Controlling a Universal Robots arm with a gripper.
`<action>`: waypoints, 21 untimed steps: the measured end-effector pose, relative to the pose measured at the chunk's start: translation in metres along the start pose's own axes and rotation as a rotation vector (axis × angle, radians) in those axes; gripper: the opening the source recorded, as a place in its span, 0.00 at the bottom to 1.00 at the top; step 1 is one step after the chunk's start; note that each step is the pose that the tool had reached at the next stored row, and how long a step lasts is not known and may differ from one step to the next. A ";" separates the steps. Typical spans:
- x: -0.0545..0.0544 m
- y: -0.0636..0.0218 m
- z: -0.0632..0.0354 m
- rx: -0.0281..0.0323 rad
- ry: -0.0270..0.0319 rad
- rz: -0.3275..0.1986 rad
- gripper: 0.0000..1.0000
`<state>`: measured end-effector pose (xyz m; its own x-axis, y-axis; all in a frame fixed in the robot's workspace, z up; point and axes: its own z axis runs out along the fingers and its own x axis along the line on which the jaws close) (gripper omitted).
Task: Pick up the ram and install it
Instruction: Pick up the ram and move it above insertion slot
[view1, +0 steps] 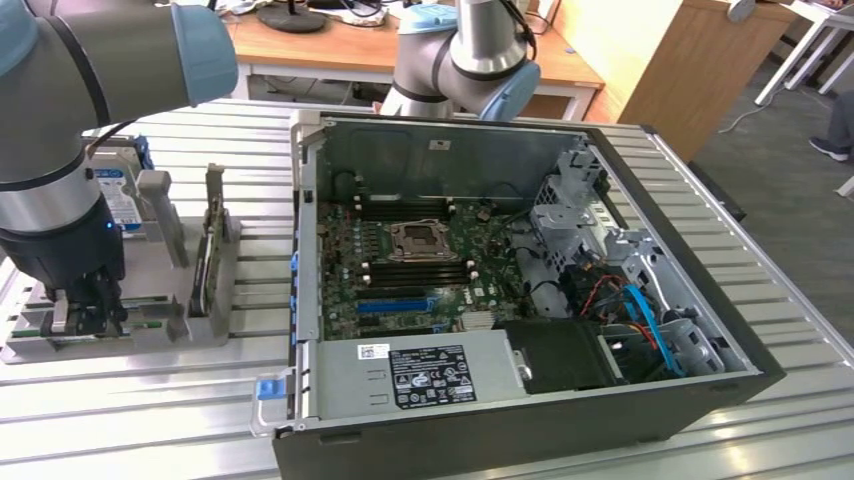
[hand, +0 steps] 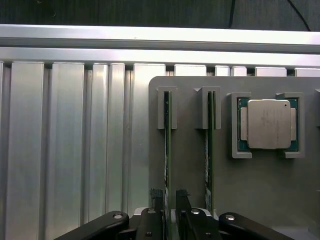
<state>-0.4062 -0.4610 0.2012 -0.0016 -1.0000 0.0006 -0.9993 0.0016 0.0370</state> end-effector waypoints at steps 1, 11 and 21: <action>0.000 0.0000 0.0000 0.0000 0.0000 0.000 0.25; 0.000 0.0001 -0.0010 -0.0002 0.0000 0.000 0.25; 0.000 0.0000 -0.0011 -0.0003 -0.0001 0.000 0.25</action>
<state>-0.4062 -0.4610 0.2023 -0.0016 -1.0000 0.0006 -0.9993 0.0016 0.0372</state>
